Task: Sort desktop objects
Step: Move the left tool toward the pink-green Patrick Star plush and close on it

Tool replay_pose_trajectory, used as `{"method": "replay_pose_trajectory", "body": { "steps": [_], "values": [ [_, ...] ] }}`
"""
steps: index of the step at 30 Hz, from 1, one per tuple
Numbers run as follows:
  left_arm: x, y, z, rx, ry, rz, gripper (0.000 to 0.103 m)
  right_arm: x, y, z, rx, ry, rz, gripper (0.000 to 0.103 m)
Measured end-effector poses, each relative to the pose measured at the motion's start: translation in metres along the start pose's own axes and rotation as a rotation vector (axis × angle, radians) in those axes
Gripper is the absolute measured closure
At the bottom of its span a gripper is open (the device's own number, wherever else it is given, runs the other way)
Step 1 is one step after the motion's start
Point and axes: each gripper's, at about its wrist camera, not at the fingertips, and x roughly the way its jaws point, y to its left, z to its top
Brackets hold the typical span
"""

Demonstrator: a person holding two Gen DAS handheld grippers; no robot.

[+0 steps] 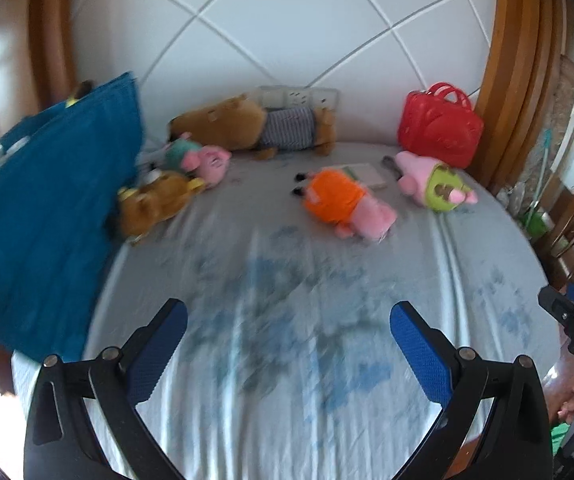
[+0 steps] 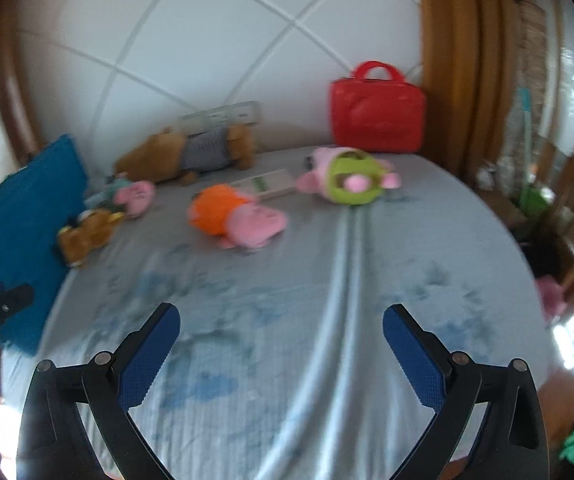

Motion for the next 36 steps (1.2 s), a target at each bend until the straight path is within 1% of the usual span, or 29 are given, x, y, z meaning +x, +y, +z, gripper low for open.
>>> {"method": "replay_pose_trajectory", "body": {
  "steps": [2, 5, 9, 11, 13, 16, 17, 18, 19, 20, 22, 24, 26, 27, 28, 29, 30, 31, 33, 35, 36],
  "values": [
    [0.016, -0.009, 0.016, 0.006, -0.004, -0.032, 0.0, 0.004, -0.012, 0.017, -0.002, -0.018, -0.043, 0.001],
    [0.048, -0.035, 0.042, 0.03, 0.029, -0.068, 0.0, 0.009, -0.031, 0.039, 0.007, -0.048, -0.098, 0.001],
    [0.088, -0.082, 0.069, 0.082, 0.066, -0.09, 0.0, 0.026, -0.068, 0.066, 0.024, -0.038, -0.148, 0.001],
    [0.107, -0.106, 0.08, 0.089, 0.078, -0.108, 0.0, 0.039, -0.09, 0.083, 0.025, -0.043, -0.163, 0.0],
    [0.126, -0.13, 0.09, 0.079, 0.09, -0.121, 0.0, 0.054, -0.108, 0.096, 0.026, -0.036, -0.16, 0.0],
    [0.162, -0.177, 0.106, 0.045, 0.111, -0.133, 0.0, 0.087, -0.139, 0.119, -0.022, -0.017, -0.15, 0.001],
    [0.171, -0.19, 0.111, 0.036, 0.114, -0.131, 0.0, 0.102, -0.149, 0.127, -0.043, -0.004, -0.134, 0.001],
    [0.184, -0.208, 0.116, 0.026, 0.115, -0.128, 0.0, 0.116, -0.159, 0.135, -0.065, 0.009, -0.117, 0.003],
    [0.199, -0.229, 0.122, 0.017, 0.11, -0.118, 0.0, 0.13, -0.169, 0.142, -0.088, 0.022, -0.095, 0.012],
    [0.213, -0.249, 0.127, 0.01, 0.109, -0.099, 0.0, 0.144, -0.179, 0.149, -0.111, 0.036, -0.072, 0.017],
    [0.24, -0.284, 0.134, -0.007, 0.118, -0.073, 0.002, 0.171, -0.197, 0.161, -0.143, 0.074, -0.024, 0.038],
    [0.267, -0.313, 0.14, -0.012, 0.145, -0.055, 0.012, 0.2, -0.215, 0.17, -0.176, 0.114, 0.021, 0.046],
    [0.292, -0.335, 0.143, -0.013, 0.17, -0.019, 0.017, 0.223, -0.226, 0.176, -0.202, 0.147, 0.061, 0.05],
    [0.305, -0.343, 0.144, -0.015, 0.186, 0.001, 0.019, 0.236, -0.232, 0.179, -0.213, 0.163, 0.082, 0.058],
    [0.319, -0.35, 0.143, -0.015, 0.209, 0.007, 0.021, 0.248, -0.238, 0.181, -0.223, 0.18, 0.103, 0.061],
    [0.333, -0.356, 0.143, -0.013, 0.234, 0.016, 0.029, 0.261, -0.243, 0.184, -0.227, 0.191, 0.122, 0.061],
    [0.349, -0.361, 0.142, -0.004, 0.263, 0.028, 0.04, 0.274, -0.248, 0.187, -0.232, 0.202, 0.14, 0.061],
    [0.357, -0.363, 0.142, -0.001, 0.276, 0.022, 0.044, 0.285, -0.252, 0.191, -0.23, 0.209, 0.15, 0.061],
    [0.365, -0.362, 0.141, 0.0, 0.288, 0.004, 0.061, 0.307, -0.259, 0.199, -0.226, 0.223, 0.169, 0.061],
    [0.364, -0.355, 0.141, 0.021, 0.281, 0.032, 0.063, 0.332, -0.264, 0.209, -0.213, 0.226, 0.19, 0.061],
    [0.362, -0.348, 0.141, 0.031, 0.274, 0.062, 0.063, 0.346, -0.264, 0.213, -0.211, 0.232, 0.196, 0.056]
  ]
}}
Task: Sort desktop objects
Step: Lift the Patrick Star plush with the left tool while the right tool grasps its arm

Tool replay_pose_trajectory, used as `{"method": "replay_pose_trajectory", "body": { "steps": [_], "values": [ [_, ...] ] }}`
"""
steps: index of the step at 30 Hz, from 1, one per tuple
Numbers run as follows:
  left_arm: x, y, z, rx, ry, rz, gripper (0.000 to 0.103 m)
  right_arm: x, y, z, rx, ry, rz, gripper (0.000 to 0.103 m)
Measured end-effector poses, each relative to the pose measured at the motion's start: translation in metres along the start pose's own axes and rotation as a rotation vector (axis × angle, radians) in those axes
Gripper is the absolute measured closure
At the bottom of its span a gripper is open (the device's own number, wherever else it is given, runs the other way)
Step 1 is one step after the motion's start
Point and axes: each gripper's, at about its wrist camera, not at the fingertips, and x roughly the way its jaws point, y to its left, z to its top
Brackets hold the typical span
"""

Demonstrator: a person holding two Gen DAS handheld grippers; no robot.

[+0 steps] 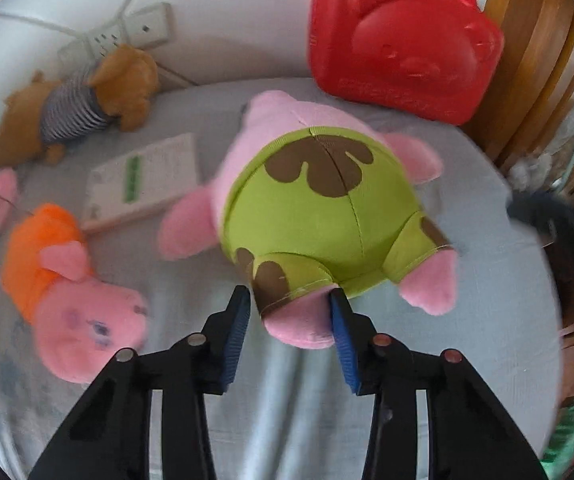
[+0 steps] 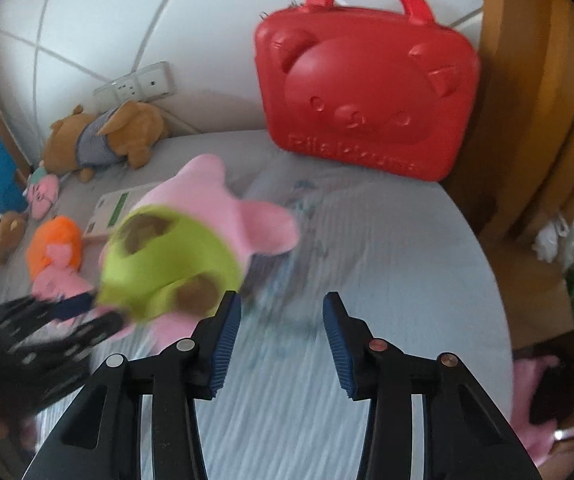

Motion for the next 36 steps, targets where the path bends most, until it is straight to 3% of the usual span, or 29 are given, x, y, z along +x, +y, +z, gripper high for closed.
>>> {"method": "replay_pose_trajectory", "body": {
  "steps": [1, 5, 7, 8, 11, 12, 13, 15, 17, 22, 26, 28, 29, 30, 36],
  "values": [
    [-0.001, 0.007, -0.001, 0.003, -0.005, 0.026, 0.063, 0.011, -0.002, 0.006, 0.003, 0.005, 0.013, 0.05],
    [0.0, 0.027, 0.001, -0.005, -0.003, 0.032, 0.063, 0.045, -0.005, 0.026, 0.037, -0.005, 0.11, 0.04],
    [-0.001, 0.029, 0.002, 0.009, -0.008, 0.023, 0.063, 0.049, -0.001, 0.034, 0.059, -0.031, 0.164, 0.017],
    [0.0, 0.029, 0.002, 0.014, -0.01, 0.018, 0.063, 0.05, 0.0, 0.038, 0.068, -0.048, 0.187, 0.012],
    [0.004, 0.031, 0.004, 0.008, -0.006, -0.002, 0.063, 0.064, 0.009, 0.048, 0.033, -0.028, 0.148, 0.009],
    [0.005, 0.032, 0.004, 0.006, -0.007, -0.007, 0.063, 0.071, 0.01, 0.047, 0.036, -0.002, 0.159, 0.015],
    [0.005, 0.033, 0.004, 0.006, -0.009, -0.014, 0.063, 0.08, 0.011, 0.045, 0.04, 0.026, 0.173, 0.041],
    [0.006, 0.036, 0.004, 0.003, -0.009, -0.023, 0.063, 0.096, 0.013, 0.041, 0.048, 0.08, 0.2, 0.07],
    [0.004, 0.041, 0.004, 0.003, -0.01, 0.017, 0.063, 0.099, 0.016, 0.035, 0.047, 0.103, 0.209, 0.07],
    [-0.004, 0.081, -0.001, -0.062, -0.009, 0.147, 0.063, 0.05, 0.052, -0.015, 0.016, 0.12, 0.272, 0.073],
    [-0.028, 0.102, -0.008, -0.083, -0.028, 0.155, 0.062, 0.024, 0.097, -0.061, 0.014, 0.156, 0.372, 0.073],
    [-0.043, 0.105, -0.016, -0.081, -0.045, 0.134, 0.041, 0.024, 0.107, -0.076, 0.043, 0.181, 0.391, 0.073],
    [-0.049, 0.103, -0.022, -0.077, -0.058, 0.123, 0.017, 0.025, 0.111, -0.083, 0.059, 0.194, 0.4, 0.073],
    [-0.054, 0.101, -0.027, -0.069, -0.069, 0.114, 0.008, 0.025, 0.111, -0.087, 0.067, 0.199, 0.397, 0.073],
    [-0.043, 0.076, -0.046, 0.02, -0.071, 0.108, 0.008, 0.022, 0.094, -0.099, 0.116, 0.204, 0.364, 0.073]
  ]
}}
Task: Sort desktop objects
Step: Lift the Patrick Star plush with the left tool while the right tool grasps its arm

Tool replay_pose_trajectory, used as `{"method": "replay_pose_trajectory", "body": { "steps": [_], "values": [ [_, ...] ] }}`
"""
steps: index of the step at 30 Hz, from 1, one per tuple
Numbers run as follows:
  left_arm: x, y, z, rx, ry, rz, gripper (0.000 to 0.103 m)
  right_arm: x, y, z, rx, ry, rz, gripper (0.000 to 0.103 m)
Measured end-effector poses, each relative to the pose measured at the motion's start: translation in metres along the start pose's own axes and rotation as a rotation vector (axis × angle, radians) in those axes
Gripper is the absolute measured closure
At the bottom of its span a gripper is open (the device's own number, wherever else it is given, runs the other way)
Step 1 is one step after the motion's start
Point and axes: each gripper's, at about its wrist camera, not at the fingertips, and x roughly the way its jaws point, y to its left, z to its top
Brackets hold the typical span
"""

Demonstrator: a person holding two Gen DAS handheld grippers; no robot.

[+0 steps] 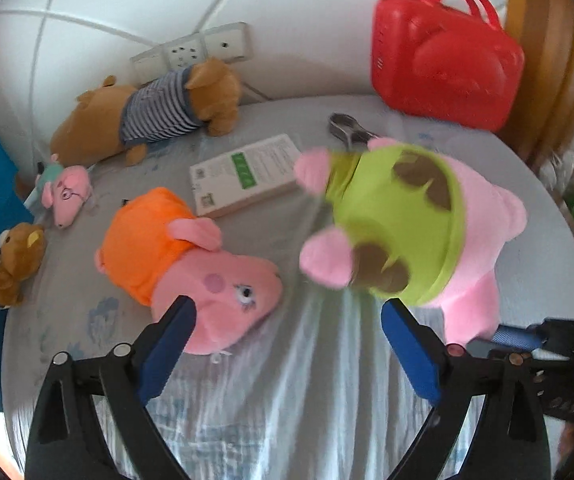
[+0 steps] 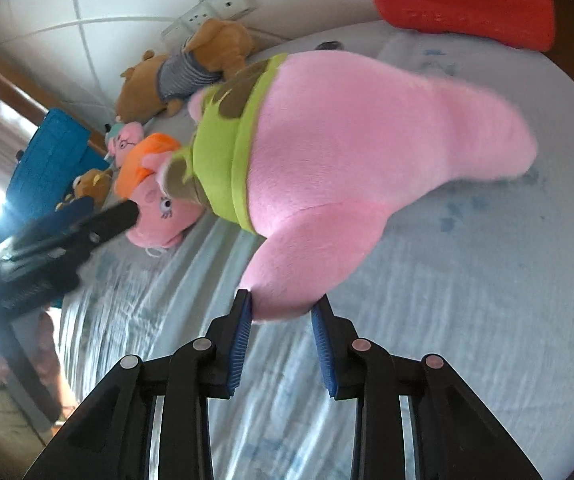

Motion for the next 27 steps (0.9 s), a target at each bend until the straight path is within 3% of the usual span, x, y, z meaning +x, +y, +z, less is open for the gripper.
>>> {"method": "replay_pose_trajectory", "body": {
  "steps": [5, 8, 10, 11, 13, 16, 17, 19, 23, 25, 26, 27],
  "values": [
    [-0.005, -0.01, 0.012, -0.022, -0.045, -0.087, 0.008, -0.01, -0.014, -0.002, 0.0, -0.013, -0.02, 0.073],
    [-0.002, -0.021, 0.02, 0.02, -0.039, -0.101, 0.008, -0.012, -0.022, -0.001, 0.013, -0.016, -0.006, 0.073],
    [0.012, -0.024, 0.021, 0.019, 0.007, -0.106, 0.015, -0.014, -0.027, -0.001, 0.023, -0.022, -0.001, 0.073],
    [0.019, -0.024, 0.021, 0.014, 0.03, -0.113, 0.027, -0.016, -0.028, -0.001, 0.018, -0.023, -0.001, 0.073],
    [0.033, -0.016, 0.018, -0.034, 0.063, -0.154, 0.027, -0.025, -0.029, -0.001, -0.01, -0.032, -0.001, 0.071],
    [0.036, -0.01, 0.017, -0.055, 0.041, -0.158, 0.024, -0.047, -0.048, 0.007, 0.004, -0.1, -0.044, 0.055],
    [0.036, -0.008, 0.018, -0.058, 0.03, -0.154, 0.018, -0.052, -0.059, 0.012, 0.022, -0.121, -0.066, 0.049],
    [0.04, -0.006, 0.021, -0.058, 0.023, -0.153, 0.008, -0.056, -0.082, 0.025, 0.06, -0.149, -0.103, 0.022],
    [0.048, -0.007, 0.021, -0.043, -0.003, -0.18, 0.009, -0.054, -0.12, 0.052, 0.159, -0.208, -0.068, 0.022],
    [0.049, -0.009, 0.021, -0.026, -0.013, -0.169, 0.027, -0.047, -0.133, 0.062, 0.194, -0.216, -0.041, 0.022],
    [0.05, -0.01, 0.022, -0.018, -0.015, -0.164, 0.044, -0.043, -0.14, 0.066, 0.215, -0.213, -0.012, 0.022],
    [0.052, -0.009, 0.023, -0.012, -0.014, -0.155, 0.05, -0.039, -0.149, 0.068, 0.233, -0.208, 0.026, 0.021]
  ]
}}
